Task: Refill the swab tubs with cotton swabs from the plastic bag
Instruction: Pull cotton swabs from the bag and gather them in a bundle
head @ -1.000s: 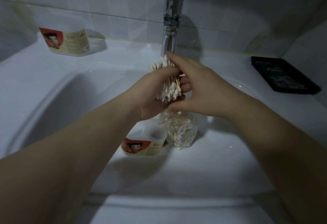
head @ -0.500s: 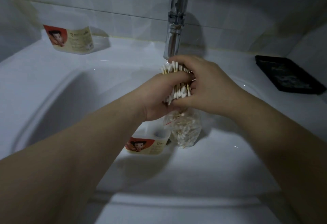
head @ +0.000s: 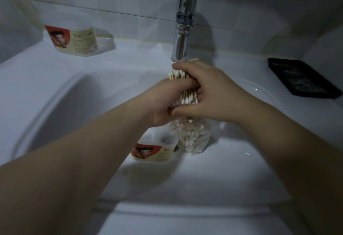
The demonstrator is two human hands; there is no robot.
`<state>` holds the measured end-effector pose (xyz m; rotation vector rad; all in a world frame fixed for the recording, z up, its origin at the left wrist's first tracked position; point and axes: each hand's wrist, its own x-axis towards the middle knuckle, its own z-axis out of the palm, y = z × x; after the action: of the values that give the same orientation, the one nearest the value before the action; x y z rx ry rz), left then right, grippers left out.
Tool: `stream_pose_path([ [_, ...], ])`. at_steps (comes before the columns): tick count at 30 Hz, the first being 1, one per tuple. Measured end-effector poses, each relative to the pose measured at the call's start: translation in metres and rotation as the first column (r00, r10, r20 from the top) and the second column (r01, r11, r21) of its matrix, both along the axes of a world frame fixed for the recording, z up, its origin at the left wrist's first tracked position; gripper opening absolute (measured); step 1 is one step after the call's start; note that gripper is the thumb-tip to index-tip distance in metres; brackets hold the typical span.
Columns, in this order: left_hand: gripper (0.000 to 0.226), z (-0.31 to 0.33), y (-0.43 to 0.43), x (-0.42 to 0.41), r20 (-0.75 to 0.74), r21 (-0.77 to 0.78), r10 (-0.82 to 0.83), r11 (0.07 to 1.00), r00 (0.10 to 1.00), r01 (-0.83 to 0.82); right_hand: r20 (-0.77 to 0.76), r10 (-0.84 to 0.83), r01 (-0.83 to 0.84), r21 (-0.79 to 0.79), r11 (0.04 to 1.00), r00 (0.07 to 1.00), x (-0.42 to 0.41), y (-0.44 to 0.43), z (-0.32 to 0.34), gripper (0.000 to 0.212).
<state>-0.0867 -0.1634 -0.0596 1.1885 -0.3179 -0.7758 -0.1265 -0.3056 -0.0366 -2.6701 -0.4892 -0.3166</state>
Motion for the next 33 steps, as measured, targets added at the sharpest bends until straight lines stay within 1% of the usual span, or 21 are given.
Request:
stream_pose_path([
  [3, 0.018, 0.000, 0.001, 0.002, 0.015, 0.031, 0.004, 1.000, 1.000, -0.004, 0.036, -0.014, 0.015, -0.023, 1.000, 0.999, -0.001, 0.003, 0.001, 0.091],
  [4, 0.018, 0.000, 0.001, 0.002, 0.013, 0.029, 0.000, 1.000, 1.000, -0.001, 0.032, -0.020, 0.021, -0.025, 0.999, 0.999, 0.000, 0.002, 0.002, 0.092],
  [6, 0.015, 0.000, 0.001, 0.001, -0.013, 0.001, 0.016, 1.000, 1.000, -0.016, -0.013, -0.033, 0.033, -0.016, 0.999, 0.999, 0.000, -0.002, 0.004, 0.101],
  [8, 0.011, -0.001, 0.000, 0.003, -0.022, -0.022, 0.104, 0.994, 0.994, -0.105, -0.079, -0.046, 0.050, 0.051, 0.997, 0.996, -0.002, -0.006, 0.006, 0.110],
  [9, 0.010, -0.001, 0.001, 0.006, -0.008, -0.012, 0.174, 0.985, 0.985, -0.174, -0.098, -0.054, 0.063, 0.097, 0.993, 0.994, -0.004, -0.008, 0.008, 0.109],
  [10, 0.009, -0.002, 0.001, 0.008, 0.010, 0.000, 0.247, 0.969, 0.969, -0.247, -0.098, -0.065, 0.078, 0.139, 0.987, 0.993, -0.007, -0.010, 0.011, 0.102],
  [11, 0.008, -0.002, 0.002, 0.011, 0.016, 0.001, 0.317, 0.949, 0.948, -0.317, -0.082, -0.074, 0.087, 0.171, 0.981, 0.994, -0.009, -0.011, 0.013, 0.089],
  [13, 0.006, -0.003, 0.003, 0.017, -0.003, -0.025, 0.417, 0.909, 0.909, -0.417, -0.033, -0.075, 0.080, 0.205, 0.975, 0.997, -0.013, -0.013, 0.019, 0.054],
  [15, 0.006, -0.005, 0.002, 0.019, -0.016, -0.041, 0.452, 0.891, 0.892, -0.452, -0.049, -0.041, 0.050, 0.195, 0.979, 0.998, -0.014, -0.011, 0.021, 0.020],
  [17, 0.008, -0.006, 0.001, 0.019, -0.007, -0.040, 0.444, 0.895, 0.896, -0.444, -0.145, -0.003, 0.020, 0.115, 0.993, 0.989, -0.015, -0.008, 0.019, 0.003],
  [18, 0.009, -0.006, 0.001, 0.019, 0.002, -0.036, 0.438, 0.899, 0.899, -0.437, -0.211, 0.003, 0.007, 0.048, 0.999, 0.977, -0.015, -0.006, 0.018, 0.004],
  [19, 0.010, -0.007, 0.001, 0.018, 0.017, -0.029, 0.431, 0.902, 0.902, -0.431, -0.279, -0.004, -0.004, -0.028, 1.000, 0.960, -0.015, -0.006, 0.016, 0.014],
  [21, 0.009, -0.008, 0.001, 0.018, 0.050, -0.010, 0.421, 0.907, 0.906, -0.421, -0.396, -0.049, -0.008, -0.140, 0.990, 0.917, -0.015, -0.006, 0.013, 0.041],
  [22, 0.008, -0.008, 0.001, 0.017, 0.063, -0.005, 0.415, 0.910, 0.908, -0.415, -0.433, -0.072, -0.004, -0.173, 0.985, 0.898, -0.015, -0.006, 0.013, 0.050],
  [23, 0.006, -0.008, 0.001, 0.017, 0.073, 0.000, 0.406, 0.913, 0.911, -0.407, -0.451, -0.087, -0.006, -0.201, 0.980, 0.888, -0.015, -0.007, 0.012, 0.054],
  [26, 0.004, -0.008, 0.000, 0.016, 0.087, 0.015, 0.381, 0.923, 0.920, -0.384, -0.445, -0.094, -0.032, -0.268, 0.963, 0.891, -0.014, -0.006, 0.011, 0.048],
  [29, 0.003, -0.009, -0.001, 0.015, 0.100, 0.023, 0.361, 0.931, 0.927, -0.365, -0.436, -0.087, -0.030, -0.254, 0.967, 0.896, -0.013, -0.004, 0.005, 0.037],
  [31, 0.002, -0.009, -0.002, 0.015, 0.114, 0.027, 0.350, 0.934, 0.930, -0.355, -0.408, -0.079, -0.023, -0.239, 0.971, 0.910, -0.012, -0.002, 0.000, 0.034],
  [33, 0.001, -0.010, -0.001, 0.015, 0.127, 0.029, 0.346, 0.935, 0.929, -0.352, -0.378, -0.079, -0.022, -0.256, 0.967, 0.922, -0.011, 0.002, -0.005, 0.030],
])
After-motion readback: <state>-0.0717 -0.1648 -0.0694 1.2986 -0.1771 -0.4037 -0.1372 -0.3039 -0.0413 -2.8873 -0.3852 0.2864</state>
